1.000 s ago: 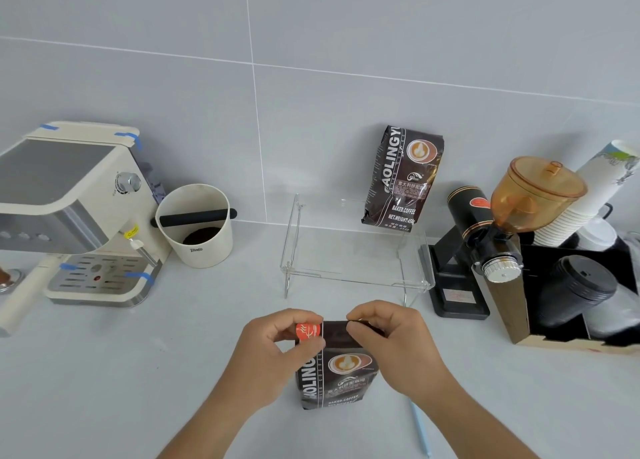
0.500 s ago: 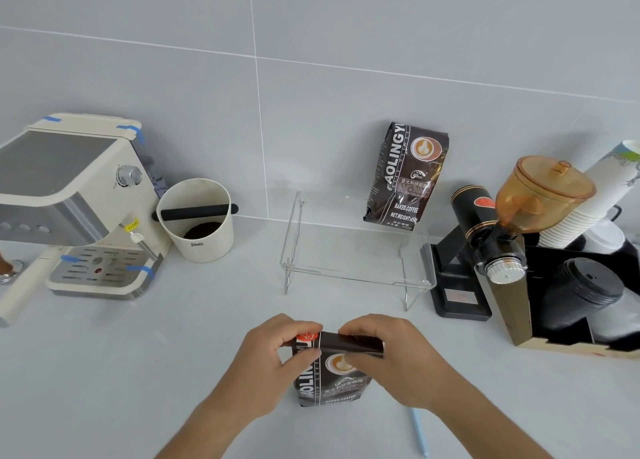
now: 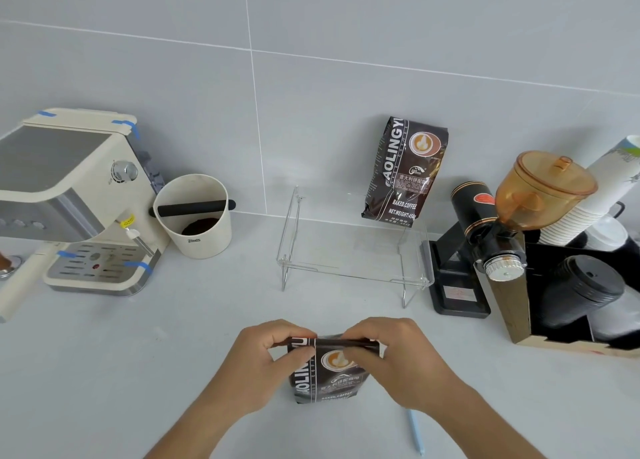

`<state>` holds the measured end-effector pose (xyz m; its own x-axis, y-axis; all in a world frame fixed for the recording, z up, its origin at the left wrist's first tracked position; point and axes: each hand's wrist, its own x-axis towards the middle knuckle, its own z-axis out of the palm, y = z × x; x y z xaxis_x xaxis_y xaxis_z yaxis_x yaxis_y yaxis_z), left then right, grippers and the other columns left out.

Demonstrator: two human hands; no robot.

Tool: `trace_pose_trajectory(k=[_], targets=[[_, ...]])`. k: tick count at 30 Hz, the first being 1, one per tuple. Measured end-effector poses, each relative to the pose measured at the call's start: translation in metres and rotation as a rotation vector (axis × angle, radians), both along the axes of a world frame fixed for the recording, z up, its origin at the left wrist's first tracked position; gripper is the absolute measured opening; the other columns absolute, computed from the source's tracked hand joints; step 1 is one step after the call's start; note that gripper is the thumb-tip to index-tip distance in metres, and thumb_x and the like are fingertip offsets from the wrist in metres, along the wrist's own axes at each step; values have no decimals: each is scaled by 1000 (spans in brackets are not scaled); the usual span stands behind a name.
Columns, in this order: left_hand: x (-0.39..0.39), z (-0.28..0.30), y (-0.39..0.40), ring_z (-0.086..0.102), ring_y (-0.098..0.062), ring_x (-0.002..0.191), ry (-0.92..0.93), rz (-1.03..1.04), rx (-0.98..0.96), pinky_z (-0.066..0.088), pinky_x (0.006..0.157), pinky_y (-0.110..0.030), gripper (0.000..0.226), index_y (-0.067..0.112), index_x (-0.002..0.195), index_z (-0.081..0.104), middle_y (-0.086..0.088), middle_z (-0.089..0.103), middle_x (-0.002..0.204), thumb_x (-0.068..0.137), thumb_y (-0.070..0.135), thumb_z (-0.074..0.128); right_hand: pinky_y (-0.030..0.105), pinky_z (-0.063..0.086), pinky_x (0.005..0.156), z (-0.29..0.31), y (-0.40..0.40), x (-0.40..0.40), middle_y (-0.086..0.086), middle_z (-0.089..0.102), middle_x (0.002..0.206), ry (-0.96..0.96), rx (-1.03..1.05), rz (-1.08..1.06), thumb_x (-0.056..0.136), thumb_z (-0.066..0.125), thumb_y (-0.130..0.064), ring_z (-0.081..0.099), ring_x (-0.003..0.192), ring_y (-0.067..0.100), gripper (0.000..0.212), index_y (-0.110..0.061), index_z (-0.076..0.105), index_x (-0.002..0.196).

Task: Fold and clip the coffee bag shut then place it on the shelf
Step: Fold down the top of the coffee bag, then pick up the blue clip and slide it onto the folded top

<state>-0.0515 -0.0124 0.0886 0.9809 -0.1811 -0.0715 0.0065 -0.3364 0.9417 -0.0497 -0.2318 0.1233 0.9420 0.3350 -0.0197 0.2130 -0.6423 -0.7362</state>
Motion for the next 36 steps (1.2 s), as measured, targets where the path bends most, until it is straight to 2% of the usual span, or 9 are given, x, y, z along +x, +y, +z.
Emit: trace_pose_trajectory(k=[4, 8, 10, 15, 17, 21, 26, 32, 36], targets=[[0, -1, 4, 71, -4, 87, 22, 39, -36, 49, 77, -8, 26, 30, 87, 75, 14, 78, 86, 84, 5, 69, 10, 40, 53, 3, -11, 1, -22, 73, 84, 39, 64, -42, 86, 70, -14, 66, 65, 4, 18, -30, 76, 90], [0, -4, 6, 72, -6, 86, 11, 33, -8, 51, 77, -12, 21, 28, 85, 74, 11, 78, 85, 86, 8, 67, 35, 55, 62, -2, -14, 0, -20, 75, 78, 32, 153, -116, 82, 74, -12, 71, 70, 15, 31, -43, 75, 80], [0, -3, 6, 72, -5, 85, -1, 30, 0, 51, 77, -12, 22, 28, 85, 74, 11, 78, 84, 86, 8, 67, 30, 57, 67, -4, -16, 0, -20, 76, 78, 51, 189, -125, 80, 76, -9, 72, 74, 7, 35, -44, 74, 78], [1, -5, 8, 71, -4, 84, -10, 47, 5, 49, 75, -9, 21, 27, 84, 73, 11, 78, 83, 86, 7, 67, 7, 51, 78, -18, -45, 3, -18, 76, 92, 137, 234, -208, 78, 77, -7, 71, 85, 0, 22, -25, 77, 91], [0, -7, 7, 72, -5, 85, -7, 47, 15, 49, 76, -10, 18, 24, 84, 74, 10, 78, 84, 86, 8, 67, 9, 52, 76, -37, -66, 4, -13, 77, 88, 146, 127, -290, 79, 77, -9, 71, 81, -1, 18, -23, 77, 91], [-1, -9, 5, 71, -4, 84, -10, 83, 20, 47, 73, -7, 16, 24, 85, 74, 12, 77, 84, 85, 9, 68, 27, 55, 85, -89, -107, -1, -11, 72, 98, 239, -213, -431, 83, 72, -18, 67, 84, 4, 19, -28, 72, 99], [-3, -12, 3, 71, -4, 81, -14, 123, 1, 47, 71, -5, 19, 26, 83, 73, 15, 77, 81, 84, 7, 69, 27, 49, 86, -134, -130, -18, -4, 68, 112, 359, -525, -442, 87, 62, -24, 62, 99, 17, 30, -26, 64, 117], [-2, -17, 3, 72, -8, 82, -11, 130, -44, 50, 74, -8, 14, 24, 85, 74, 8, 78, 84, 84, 10, 71, 30, 52, 68, -147, -131, -22, -3, 57, 84, 357, -685, -401, 88, 51, -20, 56, 76, 19, 15, -24, 64, 92], [-3, -23, 4, 72, -9, 84, -4, 140, -56, 52, 76, -12, 16, 23, 88, 74, 6, 78, 86, 86, 8, 68, 27, 44, 66, -149, -131, -21, -5, 53, 85, 318, -687, -388, 91, 49, -21, 55, 78, 20, 18, -24, 64, 101]])
